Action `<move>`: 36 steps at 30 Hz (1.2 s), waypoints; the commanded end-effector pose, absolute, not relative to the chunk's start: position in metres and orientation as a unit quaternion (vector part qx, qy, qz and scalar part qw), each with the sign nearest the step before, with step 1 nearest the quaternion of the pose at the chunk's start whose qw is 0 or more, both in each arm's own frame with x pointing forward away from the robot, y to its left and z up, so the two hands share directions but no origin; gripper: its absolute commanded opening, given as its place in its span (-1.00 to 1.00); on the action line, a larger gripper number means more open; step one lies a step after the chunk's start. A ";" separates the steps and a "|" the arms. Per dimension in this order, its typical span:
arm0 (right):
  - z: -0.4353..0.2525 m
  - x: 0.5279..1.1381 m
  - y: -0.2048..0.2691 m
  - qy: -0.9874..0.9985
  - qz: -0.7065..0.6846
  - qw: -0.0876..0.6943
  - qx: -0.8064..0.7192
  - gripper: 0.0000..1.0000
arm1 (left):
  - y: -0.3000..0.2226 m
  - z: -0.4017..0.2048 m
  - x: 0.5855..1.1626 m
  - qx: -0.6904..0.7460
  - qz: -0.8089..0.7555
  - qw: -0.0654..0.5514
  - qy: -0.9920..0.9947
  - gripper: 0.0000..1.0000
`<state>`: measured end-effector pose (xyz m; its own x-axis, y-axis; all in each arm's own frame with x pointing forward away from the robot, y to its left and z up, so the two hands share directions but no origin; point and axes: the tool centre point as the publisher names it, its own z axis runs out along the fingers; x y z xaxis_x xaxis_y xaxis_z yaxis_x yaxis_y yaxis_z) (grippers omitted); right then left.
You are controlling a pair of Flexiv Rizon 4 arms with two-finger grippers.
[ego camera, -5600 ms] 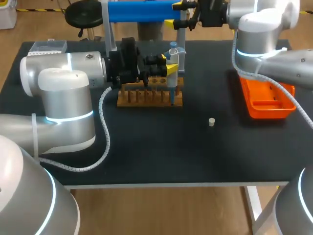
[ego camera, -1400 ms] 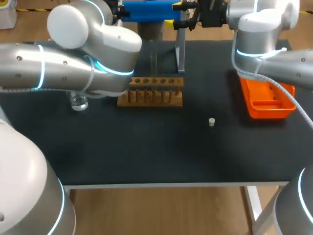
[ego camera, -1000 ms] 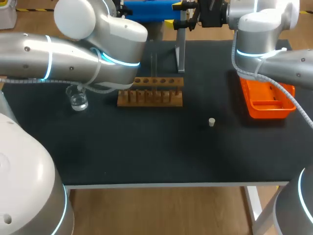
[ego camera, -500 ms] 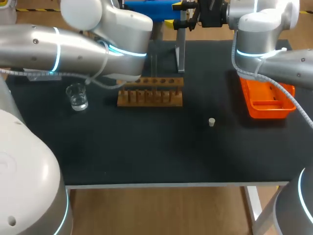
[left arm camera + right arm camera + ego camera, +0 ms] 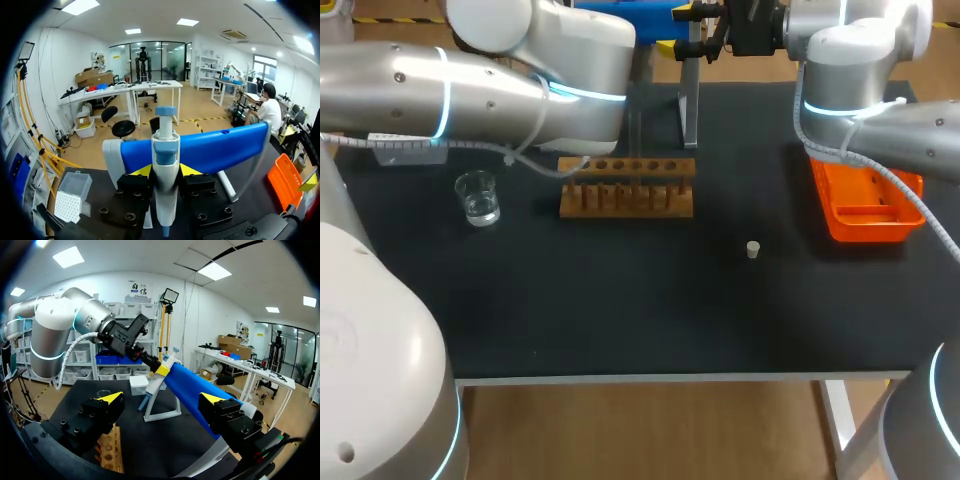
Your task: Invert the test tube, pick up the pipette, mount the tip to pipette, aspirate from beaker and dispense into the tube, eject the tip, return the pipette, and cap with the stopper.
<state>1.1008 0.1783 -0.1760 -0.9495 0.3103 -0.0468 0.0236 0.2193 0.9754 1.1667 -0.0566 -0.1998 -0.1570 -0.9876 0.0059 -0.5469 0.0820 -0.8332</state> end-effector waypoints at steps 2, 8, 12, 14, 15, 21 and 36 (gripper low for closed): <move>-0.176 1.102 0.179 0.773 0.615 0.116 0.108 1.00 | -0.057 -0.199 1.169 -0.576 -0.357 0.300 0.672 -1.00; -0.176 1.102 0.179 0.773 0.615 0.116 0.108 1.00 | -0.057 -0.199 1.169 -0.576 -0.360 0.297 0.671 1.00; -0.176 1.102 0.179 0.773 0.615 0.116 0.108 1.00 | -0.059 -0.196 1.166 -0.576 -0.363 0.299 0.669 1.00; -0.176 1.102 0.179 0.773 0.615 0.116 0.108 1.00 | -0.059 -0.192 1.163 -0.575 -0.367 0.301 0.666 1.00; -0.176 1.102 0.179 0.773 0.615 0.116 0.108 1.00 | -0.059 -0.190 1.161 -0.573 -0.369 0.304 0.666 1.00; -0.176 1.102 0.179 0.773 0.615 0.116 0.108 1.00 | -0.059 -0.172 1.144 -0.560 -0.387 0.309 0.664 1.00; -0.176 1.102 0.179 0.773 0.615 0.116 0.108 1.00 | -0.056 -0.133 1.051 -0.374 -0.506 0.243 0.738 1.00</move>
<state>1.1008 0.1783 -0.1760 -0.9495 0.3103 -0.0469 0.0235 0.2193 0.9754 1.0944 -0.0789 -0.1434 -0.3648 -0.9304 -0.0351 -0.4019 0.1914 -0.8955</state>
